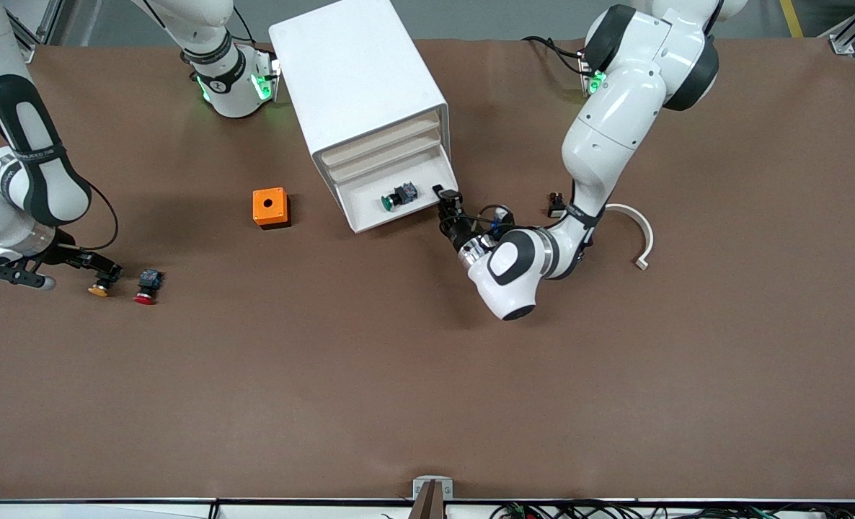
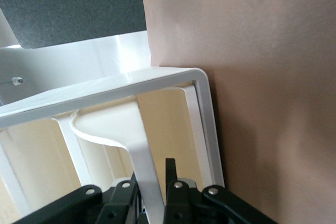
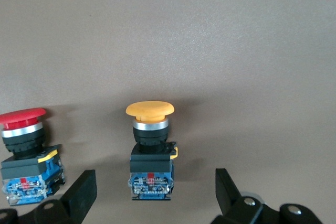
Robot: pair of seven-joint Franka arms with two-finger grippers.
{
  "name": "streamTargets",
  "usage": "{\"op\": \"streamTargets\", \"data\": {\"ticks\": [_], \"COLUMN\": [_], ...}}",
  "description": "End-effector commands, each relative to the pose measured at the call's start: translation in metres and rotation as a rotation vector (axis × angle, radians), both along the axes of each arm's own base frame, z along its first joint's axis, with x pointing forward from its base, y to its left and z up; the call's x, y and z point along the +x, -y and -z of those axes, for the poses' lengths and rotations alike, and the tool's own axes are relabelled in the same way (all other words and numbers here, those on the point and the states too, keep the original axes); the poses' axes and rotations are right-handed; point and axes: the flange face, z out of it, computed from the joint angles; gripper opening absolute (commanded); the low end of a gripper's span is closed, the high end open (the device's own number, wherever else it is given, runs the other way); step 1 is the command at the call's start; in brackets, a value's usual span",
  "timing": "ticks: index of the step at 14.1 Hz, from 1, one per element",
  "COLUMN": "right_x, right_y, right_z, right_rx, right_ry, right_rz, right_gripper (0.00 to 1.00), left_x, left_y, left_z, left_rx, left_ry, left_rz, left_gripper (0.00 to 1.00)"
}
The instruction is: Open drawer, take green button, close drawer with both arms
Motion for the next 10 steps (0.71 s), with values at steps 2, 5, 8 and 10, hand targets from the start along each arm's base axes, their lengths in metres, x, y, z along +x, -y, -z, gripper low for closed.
{"op": "streamTargets", "data": {"ticks": [2, 5, 8, 10], "right_x": [-0.008, -0.006, 0.0, 0.007], "right_y": [-0.005, -0.013, -0.033, -0.055], "right_z": [-0.001, 0.0, -0.002, -0.005], "right_rx": [0.01, 0.014, 0.018, 0.019], "right_ry": [-0.005, -0.008, -0.011, -0.011], "right_rz": [0.001, 0.022, 0.048, 0.07], "right_gripper": [1.0, 1.0, 1.0, 1.0], "left_x": [0.018, 0.018, 0.019, 0.021], "left_y": [-0.01, -0.01, -0.009, -0.009], "left_z": [0.002, 0.003, 0.003, 0.002], "left_rx": [0.0, 0.002, 0.003, 0.007], "left_ry": [0.029, 0.033, 0.038, 0.044], "left_rz": [-0.066, -0.07, -0.077, -0.084], "left_gripper": [0.21, 0.22, 0.59, 0.98]}}
